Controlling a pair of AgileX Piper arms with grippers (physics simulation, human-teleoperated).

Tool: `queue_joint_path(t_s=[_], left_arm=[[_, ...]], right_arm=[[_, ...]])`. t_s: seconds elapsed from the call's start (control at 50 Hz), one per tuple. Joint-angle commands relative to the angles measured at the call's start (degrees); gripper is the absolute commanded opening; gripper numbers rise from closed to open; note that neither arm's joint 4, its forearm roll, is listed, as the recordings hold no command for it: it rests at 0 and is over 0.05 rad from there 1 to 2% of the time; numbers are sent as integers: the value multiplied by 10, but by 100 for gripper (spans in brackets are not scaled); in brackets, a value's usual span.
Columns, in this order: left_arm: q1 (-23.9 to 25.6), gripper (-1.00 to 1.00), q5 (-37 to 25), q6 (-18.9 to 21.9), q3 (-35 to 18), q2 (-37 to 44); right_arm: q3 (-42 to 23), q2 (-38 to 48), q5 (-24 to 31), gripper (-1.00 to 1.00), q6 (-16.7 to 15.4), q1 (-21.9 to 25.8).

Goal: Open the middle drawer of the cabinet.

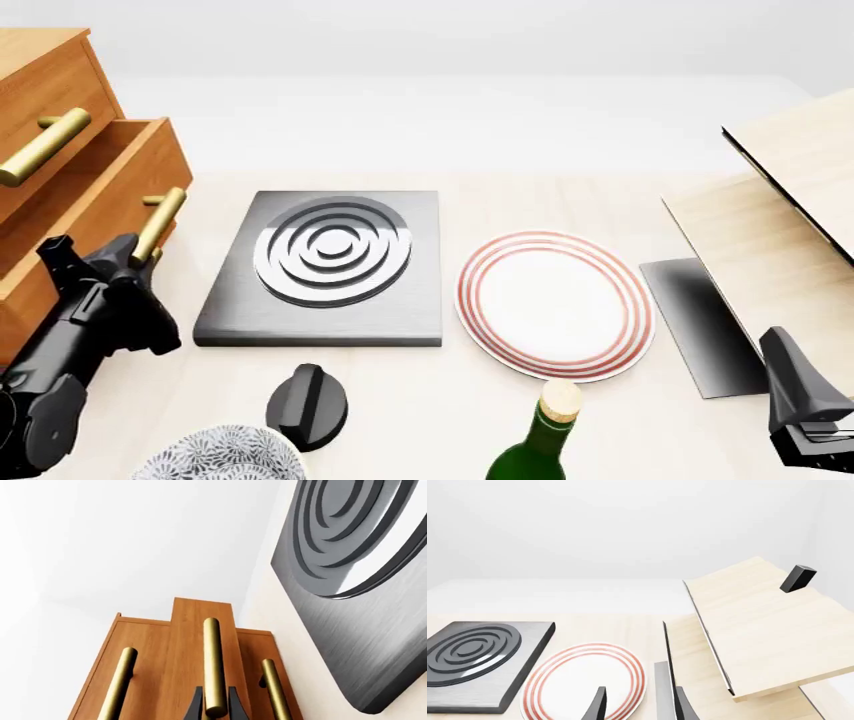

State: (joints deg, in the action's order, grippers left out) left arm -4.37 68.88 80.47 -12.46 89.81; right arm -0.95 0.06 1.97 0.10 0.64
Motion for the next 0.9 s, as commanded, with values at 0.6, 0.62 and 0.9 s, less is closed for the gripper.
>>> queue_joint_path(t_s=[0.6,0.62,0.9], left_arm=[[43,100,10,-3,0,18],[43,100,10,-3,0,18],[47,100,10,-1,1,13]], right_arm=[[2,0,-4,100,-1,-2],[2,0,-4,100,-1,-2],[2,1,-5,100,0,-2]])
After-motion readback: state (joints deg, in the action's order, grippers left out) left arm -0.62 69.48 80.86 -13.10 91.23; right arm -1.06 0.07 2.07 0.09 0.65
